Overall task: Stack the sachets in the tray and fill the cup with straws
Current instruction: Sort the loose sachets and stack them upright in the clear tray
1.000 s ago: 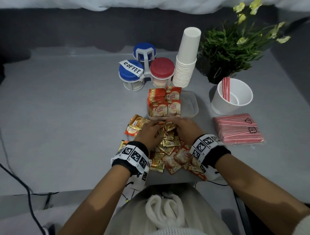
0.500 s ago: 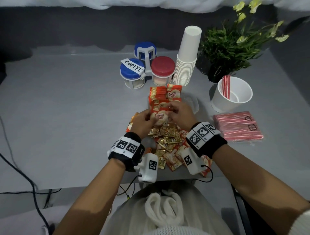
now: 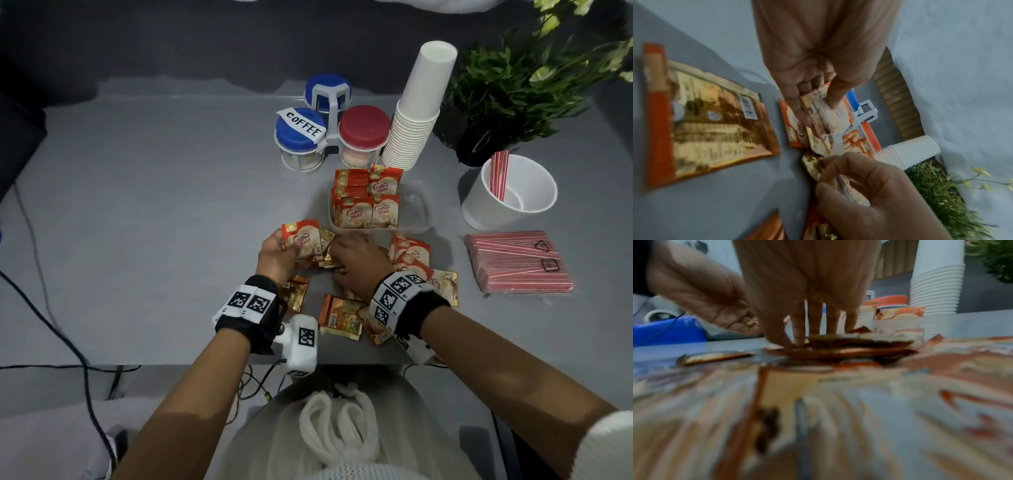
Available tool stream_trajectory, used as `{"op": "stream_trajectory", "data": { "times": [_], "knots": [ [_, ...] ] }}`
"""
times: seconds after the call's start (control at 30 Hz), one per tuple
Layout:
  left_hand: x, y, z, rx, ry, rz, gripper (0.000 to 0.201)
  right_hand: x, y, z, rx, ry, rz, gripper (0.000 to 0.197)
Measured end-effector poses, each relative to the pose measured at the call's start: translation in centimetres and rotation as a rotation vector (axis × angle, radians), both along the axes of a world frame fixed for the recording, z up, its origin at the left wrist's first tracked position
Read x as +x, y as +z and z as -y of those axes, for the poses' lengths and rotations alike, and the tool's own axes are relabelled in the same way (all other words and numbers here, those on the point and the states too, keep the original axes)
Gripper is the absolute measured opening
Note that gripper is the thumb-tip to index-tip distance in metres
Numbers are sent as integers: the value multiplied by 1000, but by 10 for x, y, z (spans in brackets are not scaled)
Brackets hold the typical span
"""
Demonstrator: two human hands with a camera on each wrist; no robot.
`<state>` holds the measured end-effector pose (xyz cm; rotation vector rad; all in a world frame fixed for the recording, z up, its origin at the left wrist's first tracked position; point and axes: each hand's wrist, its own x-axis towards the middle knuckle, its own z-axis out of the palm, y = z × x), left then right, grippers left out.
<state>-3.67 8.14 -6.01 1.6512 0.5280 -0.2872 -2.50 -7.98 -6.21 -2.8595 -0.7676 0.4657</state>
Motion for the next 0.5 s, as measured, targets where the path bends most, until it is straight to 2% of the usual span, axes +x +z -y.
{"op": "stream_trajectory", "data": {
  "times": [0.17,0.23,0.37,0.43,0.5],
  "knots": [
    [-4,15,0,-2,28,-15,23,-4,-4,-1,105,35,143,14],
    [-2,15,0,1,32,-13,25,-4,-4,-1,76,27,105,20],
    [1,14,1,11,31,-13,24,-5,-7,2,33,44,18,50],
    [1,15,1,0,36,-12,25,-6,-5,1,20,48,18,50],
    [2,15,1,-8,38,-7,25,-5,-2,1,32,33,7,42]
  ]
}}
